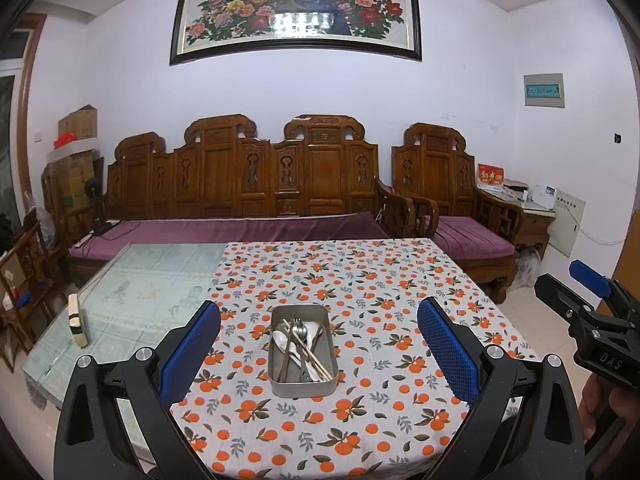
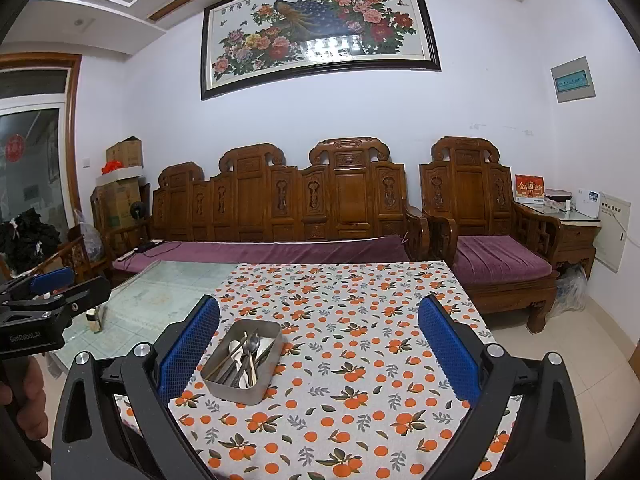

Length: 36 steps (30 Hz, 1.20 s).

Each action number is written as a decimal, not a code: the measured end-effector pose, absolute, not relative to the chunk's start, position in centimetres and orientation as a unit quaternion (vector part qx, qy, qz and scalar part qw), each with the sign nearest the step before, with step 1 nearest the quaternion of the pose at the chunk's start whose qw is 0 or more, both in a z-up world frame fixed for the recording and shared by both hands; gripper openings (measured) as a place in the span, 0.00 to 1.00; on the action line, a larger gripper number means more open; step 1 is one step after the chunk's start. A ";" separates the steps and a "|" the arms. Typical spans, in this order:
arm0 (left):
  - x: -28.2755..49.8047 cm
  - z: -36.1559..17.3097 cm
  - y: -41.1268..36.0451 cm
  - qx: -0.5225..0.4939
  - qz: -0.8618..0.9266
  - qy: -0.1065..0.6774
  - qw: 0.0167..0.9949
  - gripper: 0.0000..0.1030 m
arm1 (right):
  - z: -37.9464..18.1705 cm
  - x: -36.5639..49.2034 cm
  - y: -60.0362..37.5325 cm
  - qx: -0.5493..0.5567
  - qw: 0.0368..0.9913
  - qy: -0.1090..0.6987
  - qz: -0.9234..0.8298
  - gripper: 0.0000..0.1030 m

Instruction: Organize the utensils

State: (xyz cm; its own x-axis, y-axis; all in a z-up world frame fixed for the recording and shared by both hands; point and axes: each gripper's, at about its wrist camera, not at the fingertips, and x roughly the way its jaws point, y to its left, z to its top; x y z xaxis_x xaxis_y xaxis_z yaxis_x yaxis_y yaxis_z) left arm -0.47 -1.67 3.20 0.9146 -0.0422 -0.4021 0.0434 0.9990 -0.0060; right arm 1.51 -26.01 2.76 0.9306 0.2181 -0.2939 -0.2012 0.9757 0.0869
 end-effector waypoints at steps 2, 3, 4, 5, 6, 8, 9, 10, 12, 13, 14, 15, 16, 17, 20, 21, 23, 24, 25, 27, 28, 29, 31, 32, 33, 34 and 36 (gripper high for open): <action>-0.5 3.2 -1.7 0.002 -0.021 0.205 0.979 0.92 | 2.8 1.5 -26.0 0.027 0.982 0.152 0.107 0.97; -0.5 3.1 -1.7 0.002 -0.022 0.205 0.979 0.92 | 2.8 1.5 -26.0 0.027 0.982 0.152 0.107 0.97; -0.5 3.1 -1.7 0.001 -0.022 0.205 0.978 0.92 | 2.8 1.5 -26.0 0.028 0.982 0.152 0.107 0.97; -0.5 3.1 -1.7 0.001 -0.022 0.205 0.979 0.92 | 2.8 1.5 -26.0 0.028 0.982 0.153 0.107 0.97; -0.5 3.1 -1.7 0.001 -0.022 0.205 0.979 0.92 | 2.7 1.5 -26.0 0.027 0.982 0.153 0.108 0.97; -0.6 3.1 -1.8 0.001 -0.023 0.205 0.979 0.92 | 2.7 1.5 -25.9 0.026 0.982 0.152 0.108 0.97; -0.6 3.1 -1.8 0.001 -0.023 0.205 0.979 0.92 | 2.6 1.4 -25.9 0.026 0.982 0.151 0.108 0.97; -0.6 3.1 -1.8 0.002 -0.022 0.205 0.978 0.92 | 2.6 1.4 -26.0 0.026 0.982 0.150 0.108 0.97; -0.6 3.0 -1.8 0.001 -0.022 0.205 0.979 0.92 | 2.7 1.3 -25.9 0.027 0.982 0.150 0.109 0.97; -0.6 3.1 -1.8 0.001 -0.022 0.205 0.979 0.92 | 2.7 1.3 -25.9 0.026 0.982 0.150 0.108 0.97; -0.6 3.0 -1.8 0.001 -0.022 0.205 0.979 0.92 | 2.6 1.3 -25.9 0.026 0.982 0.150 0.109 0.97; -0.6 3.1 -1.8 0.001 -0.022 0.205 0.979 0.92 | 2.6 1.3 -26.0 0.026 0.982 0.150 0.109 0.97; -0.6 3.1 -1.8 0.001 -0.023 0.205 0.978 0.92 | 2.6 1.3 -26.0 0.027 0.982 0.150 0.109 0.97; -0.6 3.1 -1.8 0.001 -0.022 0.205 0.978 0.92 | 2.6 1.2 -26.0 0.026 0.982 0.150 0.109 0.97; -0.6 3.0 -1.8 0.001 -0.022 0.205 0.979 0.92 | 2.6 1.3 -25.9 0.027 0.982 0.150 0.108 0.97; -0.6 3.0 -1.8 0.001 -0.022 0.205 0.979 0.92 | 2.6 1.2 -26.0 0.027 0.982 0.149 0.109 0.97; -0.6 3.0 -1.8 0.001 -0.022 0.205 0.979 0.92 | 2.6 1.3 -25.9 0.027 0.982 0.149 0.108 0.97; -0.6 3.1 -1.8 0.001 -0.022 0.205 0.979 0.92 | 2.6 1.3 -25.9 0.027 0.982 0.149 0.109 0.97; -0.6 3.1 -1.8 0.001 -0.022 0.205 0.979 0.92 | 2.6 1.3 -25.9 0.027 0.982 0.149 0.109 0.97; -0.6 3.0 -1.9 0.001 -0.022 0.205 0.979 0.92 | 2.6 1.3 -25.9 0.027 0.982 0.149 0.109 0.97; -0.6 3.1 -1.8 0.001 -0.022 0.205 0.979 0.92 | 2.6 1.2 -25.9 0.027 0.982 0.149 0.109 0.97; -0.6 3.1 -1.8 0.001 -0.022 0.205 0.979 0.92 | 2.7 1.2 -25.9 0.027 0.982 0.149 0.109 0.97; -0.6 3.1 -1.8 0.001 -0.022 0.205 0.979 0.92 | 2.7 1.2 -25.9 0.026 0.983 0.149 0.108 0.97; -0.6 3.0 -1.8 0.001 -0.022 0.205 0.978 0.92 | 2.7 1.2 -25.9 0.027 0.982 0.149 0.109 0.97; -0.6 3.1 -1.8 0.001 -0.022 0.205 0.979 0.92 | 2.7 1.2 -25.9 0.027 0.982 0.149 0.109 0.97; -0.6 3.0 -1.8 0.002 -0.021 0.205 0.979 0.92 | 2.7 1.2 -25.9 0.027 0.983 0.149 0.108 0.97; -0.7 3.1 -1.9 0.002 -0.021 0.204 0.979 0.92 | 2.7 1.2 -25.9 0.027 0.982 0.149 0.109 0.97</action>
